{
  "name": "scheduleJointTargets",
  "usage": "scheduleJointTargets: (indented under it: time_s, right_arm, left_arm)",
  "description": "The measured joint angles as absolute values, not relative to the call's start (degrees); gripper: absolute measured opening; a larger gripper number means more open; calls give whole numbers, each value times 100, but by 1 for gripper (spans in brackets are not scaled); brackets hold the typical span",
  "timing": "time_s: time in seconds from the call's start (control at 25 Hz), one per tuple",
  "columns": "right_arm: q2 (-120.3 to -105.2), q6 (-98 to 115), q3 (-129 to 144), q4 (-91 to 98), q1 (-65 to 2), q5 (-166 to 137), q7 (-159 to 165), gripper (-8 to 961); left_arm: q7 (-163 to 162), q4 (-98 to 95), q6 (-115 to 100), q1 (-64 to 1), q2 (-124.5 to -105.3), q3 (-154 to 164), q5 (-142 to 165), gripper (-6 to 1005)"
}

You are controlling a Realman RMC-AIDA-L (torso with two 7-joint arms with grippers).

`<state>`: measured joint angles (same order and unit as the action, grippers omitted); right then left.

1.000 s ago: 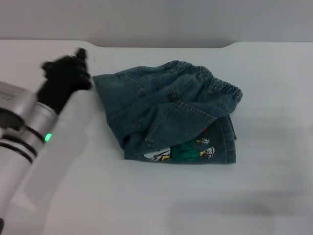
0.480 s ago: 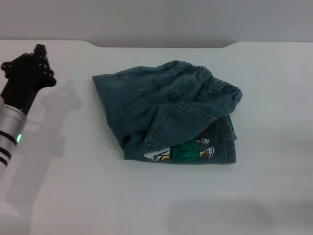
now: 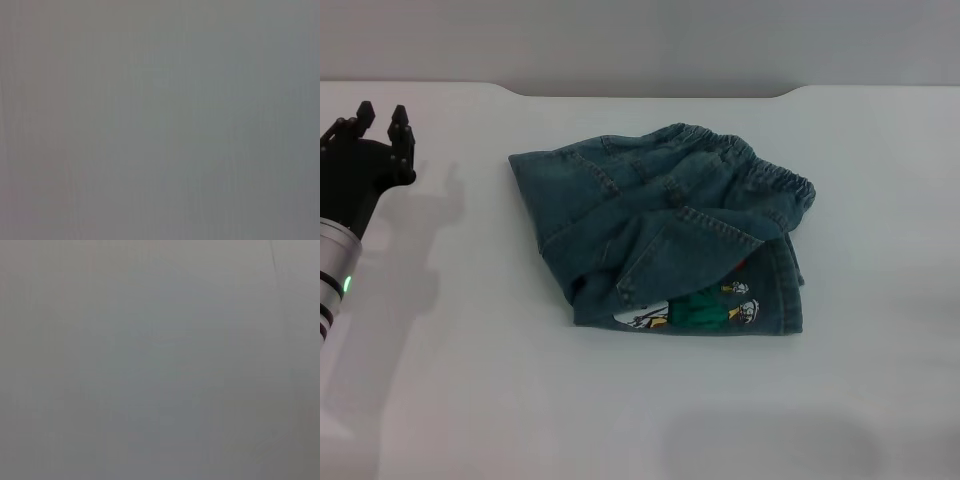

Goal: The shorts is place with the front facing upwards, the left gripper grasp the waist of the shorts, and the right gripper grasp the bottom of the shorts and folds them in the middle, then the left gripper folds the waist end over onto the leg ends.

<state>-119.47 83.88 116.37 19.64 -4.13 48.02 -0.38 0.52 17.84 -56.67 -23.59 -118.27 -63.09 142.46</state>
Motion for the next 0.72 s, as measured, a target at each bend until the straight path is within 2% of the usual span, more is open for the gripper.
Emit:
scheduleJointTargets:
  time_s: [0.04, 0.16, 0.4, 0.6, 0.72]
  right_arm:
    - [-11949, 8422, 11636, 1957, -411, 4803, -38, 209]
    - [-11948, 8458, 11627, 1940, -421, 4805, -38, 444]
    - [-11935, 8429, 11610, 1925, -472, 4808, -40, 570]
    - [-11928, 8428, 11593, 1836, -559, 4808, -40, 654]
    - [-11927, 8422, 11593, 1715, -657, 4808, -40, 654]
  left_arm:
    - [46, 1783, -5668, -2359, -11829, -6308, 14246, 149]
    - [30, 1784, -5677, -2361, -11830, -6308, 14242, 306]
    - [29, 1789, -5679, -2364, -11835, -6305, 14231, 533]
    - [29, 1784, -5679, -2364, -11839, -6323, 14228, 658]
    - [30, 1784, -5679, -2364, -11839, -6324, 14229, 659]
